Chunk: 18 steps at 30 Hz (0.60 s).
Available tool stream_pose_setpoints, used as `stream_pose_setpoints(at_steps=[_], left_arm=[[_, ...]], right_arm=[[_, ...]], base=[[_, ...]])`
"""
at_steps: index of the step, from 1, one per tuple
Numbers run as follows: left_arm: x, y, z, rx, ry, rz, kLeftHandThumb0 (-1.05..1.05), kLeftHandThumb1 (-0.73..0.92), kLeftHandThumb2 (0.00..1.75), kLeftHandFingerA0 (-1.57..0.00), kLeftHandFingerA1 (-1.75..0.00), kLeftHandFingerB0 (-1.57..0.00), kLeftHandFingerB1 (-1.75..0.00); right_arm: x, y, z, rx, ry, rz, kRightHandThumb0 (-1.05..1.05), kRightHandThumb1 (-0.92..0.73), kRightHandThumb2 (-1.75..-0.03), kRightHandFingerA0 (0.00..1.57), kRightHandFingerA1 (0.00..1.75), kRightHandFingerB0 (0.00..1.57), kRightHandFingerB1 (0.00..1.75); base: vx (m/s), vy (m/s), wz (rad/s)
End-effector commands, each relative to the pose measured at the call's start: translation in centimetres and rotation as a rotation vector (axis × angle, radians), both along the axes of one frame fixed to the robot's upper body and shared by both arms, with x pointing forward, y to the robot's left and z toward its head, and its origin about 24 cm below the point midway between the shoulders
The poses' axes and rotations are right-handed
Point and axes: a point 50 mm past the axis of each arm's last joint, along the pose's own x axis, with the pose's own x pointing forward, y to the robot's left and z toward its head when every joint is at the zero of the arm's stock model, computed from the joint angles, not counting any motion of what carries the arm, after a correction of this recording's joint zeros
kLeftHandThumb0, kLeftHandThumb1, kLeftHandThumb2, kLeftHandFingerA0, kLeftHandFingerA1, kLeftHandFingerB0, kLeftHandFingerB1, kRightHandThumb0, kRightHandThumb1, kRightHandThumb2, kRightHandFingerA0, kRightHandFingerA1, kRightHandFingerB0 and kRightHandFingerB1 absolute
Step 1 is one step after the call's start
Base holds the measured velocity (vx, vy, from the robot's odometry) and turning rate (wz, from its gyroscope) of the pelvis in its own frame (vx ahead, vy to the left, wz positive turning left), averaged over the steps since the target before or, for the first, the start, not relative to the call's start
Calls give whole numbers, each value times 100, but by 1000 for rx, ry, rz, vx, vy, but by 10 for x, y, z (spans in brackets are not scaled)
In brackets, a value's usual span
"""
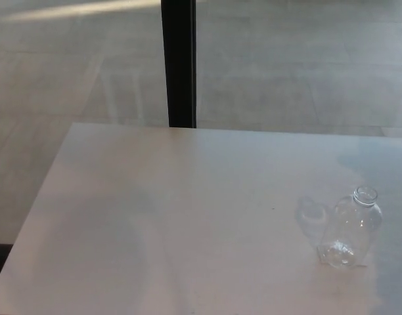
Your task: The robot uses its right hand to grab and lift the lid of the spray bottle kept in the middle of the desk and places the lid on the right side of the bottle
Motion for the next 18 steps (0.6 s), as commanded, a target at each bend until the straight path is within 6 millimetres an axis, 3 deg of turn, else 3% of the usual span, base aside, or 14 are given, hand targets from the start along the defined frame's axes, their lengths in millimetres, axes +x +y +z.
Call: stream_pose_setpoints(at_steps=[1, 2, 3, 4, 5, 6, 9, 11, 12, 13, 15, 16, 17, 18], left_arm=[[1, 3, 2, 16, -5, -9, -68, 78, 64, -35, -46, -26, -32], [1, 3, 1, 14, -5, -9, -67, 78, 64, -35, -47, -26, -32], [1, 3, 1, 11, -4, -8, -68, 62, 97, -29, -54, -18, -45], [2, 3, 0, 11, -3, -6, -68, 62, 97, -29, -54, -18, -45], [2, 3, -1, 11, -1, -3, -67, 78, 64, -36, -45, -27, -31], [2, 4, -2, 10, 4, 2, -65, 78, 64, -38, -44, -27, -31], [4, 6, -4, 7, 2, 3, -65, 79, 64, -37, -44, -27, -31], [7, 5, -2, 4, -6, 4, -67, 78, 64, -40, -45, -29, -32], [7, 3, 1, -1, -13, 1, -68, 78, 64, -40, -49, -30, -33], [7, 2, 2, -2, -18, 0, -69, 77, 64, -41, -49, -31, -33], [7, 2, 3, -1, -19, 1, -69, 77, 64, -41, -49, -31, -33], [8, 0, 4, -2, -23, -2, -69, 78, 64, -42, -51, -31, -35], [8, -1, 4, -2, -25, -2, -69, 78, 64, -42, -51, -31, -35], [8, -1, 4, -7, -20, -3, -69, 76, 63, -41, -52, -32, -35]], right_arm=[[-9, 3, -26, -7, -20, -24, -24, -52, -101, 89, 153, 86, 107], [-9, 4, -28, -2, -17, -22, -26, -54, -89, 88, 149, 87, 90], [-10, 5, -32, 9, -13, -17, -24, -57, -87, 86, 150, 83, 81], [-10, 6, -35, 14, -15, -10, -24, -57, -87, 86, 150, 83, 81], [-10, 8, -37, 19, -9, -5, -27, -71, -70, 78, 126, 72, 65], [-11, 10, -41, 34, 11, 6, -37, -73, -60, 78, 89, 58, 48], [-10, 12, -42, 31, 57, 13, -41, -73, -61, 77, 93, 48, 43], [-9, 10, -43, -22, 153, 13, -52, -72, -61, 42, 64, 24, 30], [-9, 10, -42, -57, 175, 15, -61, -59, -85, 19, 56, 14, 41], [-8, 10, -42, -75, 185, 14, -58, -71, -62, 14, 48, 16, 27], [-8, 11, -42, -81, 189, 11, -58, -71, -62, 14, 48, 16, 27], [-7, 11, -41, -117, 192, 4, -74, -52, -89, 0, 29, 2, 21], [-7, 11, -41, -134, 195, 0, -74, -52, -89, 0, 29, 2, 21], [-8, 10, -41, -141, 208, -6, -93, -56, -91, 0, 20, 1, 0]], base=[[0, 0, 0], [0, 0, 0], [0, 0, 0], [0, 0, 0], [0, 0, 0], [0, 0, 0], [0, 0, 0], [0, 0, 0], [0, 0, 0], [0, 0, 0], [0, 0, 0], [0, 0, 0], [0, 0, 0], [0, 0, 0]])
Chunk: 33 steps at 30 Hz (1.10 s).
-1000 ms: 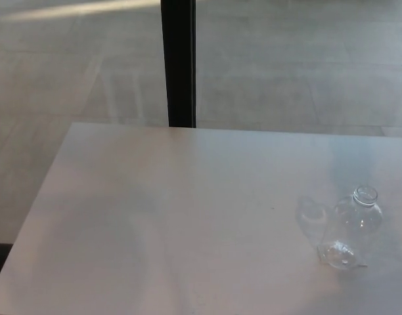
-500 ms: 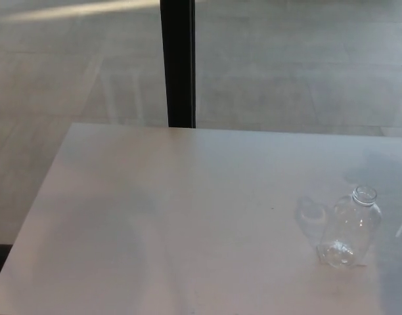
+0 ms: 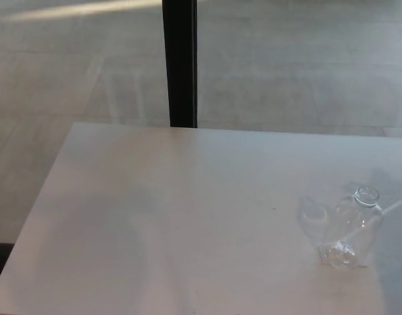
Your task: The robot uses its right hand to grab and lift the lid of the spray bottle kept in the middle of the desk and places the lid on the right side of the bottle
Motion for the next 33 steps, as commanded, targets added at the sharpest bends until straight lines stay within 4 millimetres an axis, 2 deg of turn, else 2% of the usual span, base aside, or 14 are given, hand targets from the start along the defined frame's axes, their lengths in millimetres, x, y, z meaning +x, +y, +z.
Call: stream_pose_setpoints(at_steps=[1, 3, 4, 14, 18, 20, 21, 22, 26, 29, 30, 31, 32, 33], left_arm=[[-2, 1, 1, -15, 22, 8, -69, 76, 63, -42, -52, -32, -35], [-2, 1, 0, -18, 27, 8, -69, 76, 63, -42, -52, -32, -35], [-2, 1, 0, -19, 26, 4, -69, 76, 63, -41, -52, -31, -35], [-2, 1, 3, 8, 14, -5, -69, 77, 63, -43, -50, -32, -34], [-2, -1, 2, 4, 22, -17, -68, 78, 64, -43, -51, -32, -34], [-6, -1, -2, -6, 39, -9, -69, 77, 64, -43, -51, -33, -34], [-7, -2, -2, -1, 40, -11, -69, 77, 64, -44, -51, -33, -34], [-9, -1, 1, 1, 36, -6, -64, 80, 64, -44, -48, -32, -34], [-15, 3, 6, -4, 26, 28, -64, 80, 64, -44, -50, -33, -34], [-16, 7, 10, -19, -1, 67, -70, 78, 64, -44, -51, -36, -35], [-16, 9, 12, -7, -9, 97, -76, 76, 63, -45, -50, -38, -36], [-16, 13, 14, 1, -17, 122, -81, 61, 82, -43, -55, -34, -43], [-16, 16, 14, 7, -23, 135, -80, 77, 63, -43, -50, -36, -35], [-17, 17, 13, 10, -25, 138, -80, 77, 63, -43, -50, -36, -35]], right_arm=[[-3, -10, 7, -97, 63, -46, -95, -56, -92, 0, 25, 0, 0], [-4, -10, 7, -100, 70, -46, -95, -56, -92, 0, 25, 0, 0], [-5, -11, 7, -94, 76, -50, -89, -53, -75, 0, 0, 0, 0], [-4, -14, 17, -99, 127, -78, -99, -51, -77, 0, 0, 0, 0], [-9, -23, 27, -78, 117, -87, -91, -57, -74, 0, 0, 0, 0], [-17, -33, 37, -34, 88, -100, -97, -51, -79, 0, 0, 0, 0], [-22, -40, 43, -18, 70, -109, -97, -52, -84, 0, 0, 0, 3], [-34, -55, 53, -7, 24, -135, -99, -56, -97, 0, 11, 2, 0], [-78, -97, 79, 122, -158, -240, -96, -57, -93, 0, 3, 8, 7], [-107, -120, 85, 175, -250, -302, -95, -56, -94, 0, 8, 4, 11], [-127, -135, 88, 194, -292, -354, -96, -57, -94, 0, 10, 4, 13], [-146, -148, 88, 216, -333, -413, -90, -54, -92, 0, 10, 5, 20], [-160, -157, 87, 218, -357, -458, -94, -57, -93, 0, 7, 5, 19], [-165, -160, 87, 217, -364, -470, -94, -57, -93, 0, 7, 5, 19]], base=[[0, 0, 0], [0, 0, 0], [0, 0, 0], [0, 0, 0], [0, 0, 0], [0, 0, 0], [0, 0, 0], [0, 0, 0], [0, 0, 0], [0, 0, 0], [0, 0, 0], [0, 0, 0], [0, 0, 0], [0, 0, 0]])
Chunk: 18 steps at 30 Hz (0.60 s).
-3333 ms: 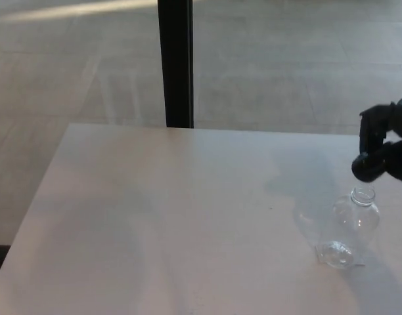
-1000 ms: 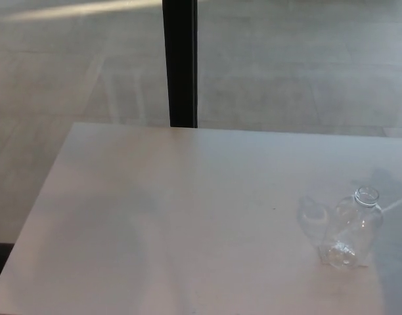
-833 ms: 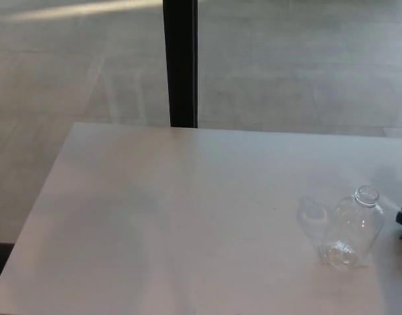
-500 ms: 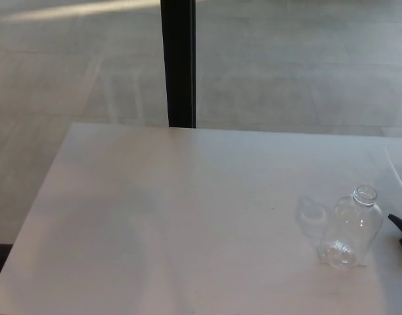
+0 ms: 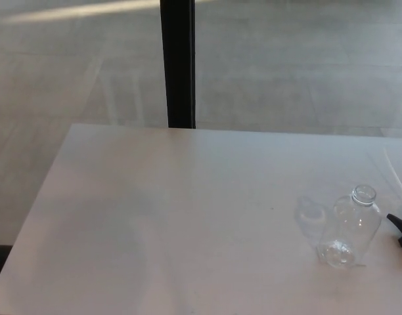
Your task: The robot uses its right hand to grab and lift the lid of the spray bottle kept in the middle of the desk and places the lid on the right side of the bottle
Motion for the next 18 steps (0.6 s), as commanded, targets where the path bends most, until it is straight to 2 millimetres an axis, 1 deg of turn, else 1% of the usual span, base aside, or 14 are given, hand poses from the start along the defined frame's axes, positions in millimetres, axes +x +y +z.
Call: stream_pose_setpoints(at_steps=[1, 2, 3, 4, 5, 8, 9, 10, 11, 12, 14, 15, 17, 18], left_arm=[[-8, 19, 12, 15, -57, 150, -80, 77, 64, -44, -50, -38, -36], [-10, 23, 14, 21, -61, 156, -79, 79, 64, -43, -51, -36, -37], [-11, 30, 15, 24, -67, 198, -79, 78, 64, -46, -50, -38, -36], [-12, 35, 14, 19, -71, 225, -79, 78, 64, -46, -49, -40, -36], [-13, 37, 15, 7, -66, 247, -79, 79, 64, -46, -49, -39, -35], [-15, 43, 11, -49, -74, 305, -73, 79, 64, -46, -50, -39, -36], [-13, 42, 7, -76, -70, 326, -74, 62, 101, -40, -59, -33, -50], [-15, 45, 5, -71, -59, 345, -71, 78, 65, -47, -49, -43, -34], [-18, 50, 4, -62, -49, 371, -71, 77, 64, -49, -49, -44, -35], [-21, 53, 4, -59, -49, 390, -72, 76, 63, -52, -52, -45, -36], [-25, 56, 4, -53, -48, 396, -72, 78, 64, -51, -53, -44, -36], [-33, 62, 3, -60, -50, 468, -70, 75, 63, -56, -52, -46, -37], [-36, 64, 3, -75, -53, 495, -70, 75, 63, -56, -52, -46, -37], [-41, 70, 0, -67, -39, 549, -69, 75, 63, -54, -50, -41, -38]], right_arm=[[-114, -81, 33, 128, -355, -255, -88, -54, -93, 0, 14, 7, 24], [-128, -87, 28, 159, -376, -290, -83, -66, -60, 0, 6, 7, 28], [-152, -98, 16, 165, -399, -399, -95, -59, -95, 0, 5, 10, 29], [-165, -104, 9, 191, -440, -458, -78, -67, -62, 0, 19, 15, 27], [-176, -107, 0, 221, -474, -505, -87, -57, -91, 0, 11, 12, 35], [-205, -113, -23, 275, -531, -651, -64, -51, -88, 0, 27, 12, 45], [-213, -116, -30, 284, -542, -699, -60, -69, -64, 3, 25, 20, 32], [-217, -115, -38, 308, -559, -718, -58, -66, -64, 1, 29, 25, 34], [-220, -112, -48, 322, -557, -731, -61, -48, -86, 0, 38, 18, 48], [-222, -109, -58, 348, -551, -743, -60, -48, -86, 0, 38, 17, 48], [-223, -108, -70, 364, -560, -783, -61, -48, -83, 2, 48, 22, 46], [-221, -103, -89, 446, -544, -851, -55, -67, -62, 2, 38, 25, 33], [-222, -102, -95, 462, -541, -862, -55, -67, -62, 2, 38, 25, 33], [-221, -97, -106, 577, -630, -892, -50, -63, -61, 2, 40, 25, 33]], base=[[0, 0, 0], [0, 0, 0], [0, 0, 0], [0, 0, 0], [0, 0, 0], [0, 0, 0], [0, 0, 0], [0, 0, 0], [0, 0, 0], [0, 0, 0], [0, 0, 0], [0, 0, 0], [0, 0, 0], [0, 0, 0]])
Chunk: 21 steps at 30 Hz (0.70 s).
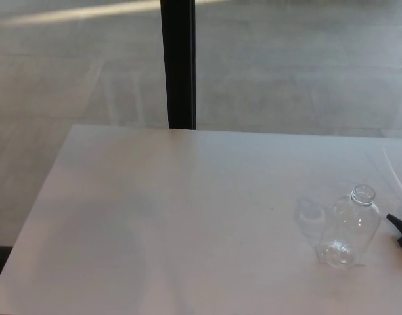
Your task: The robot uses its right hand to grab and lift the lid of the spray bottle kept in the middle of the desk and places the lid on the right side of the bottle
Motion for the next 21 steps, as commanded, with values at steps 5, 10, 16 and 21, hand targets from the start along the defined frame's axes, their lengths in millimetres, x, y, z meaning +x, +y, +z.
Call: stream_pose_setpoints(at_steps=[5, 10, 16, 21], left_arm=[[-44, 49, -14, -89, 8, 512, -69, 57, 97, -54, -61, -38, -52], [-49, 59, -22, -78, 31, 583, -65, 57, 95, -52, -60, -38, -53], [-42, 59, -26, -73, 61, 567, -67, 69, 61, -61, -51, -48, -41], [-43, 58, -24, -65, 56, 561, -65, 70, 61, -61, -51, -48, -41]], right_arm=[[-96, -2, -87, 341, -459, -496, -52, -69, -62, 0, 39, 19, 31], [-98, 14, -118, 393, -446, -476, -48, -63, -60, 6, 43, 26, 32], [-106, 25, -135, 428, -379, -428, -61, -50, -83, 12, 52, 19, 43], [-107, 32, -144, 419, -302, -361, -66, -50, -87, 24, 64, 19, 45]], base=[[0, 0, 0], [0, 0, 0], [0, 0, 0], [0, 0, 0]])
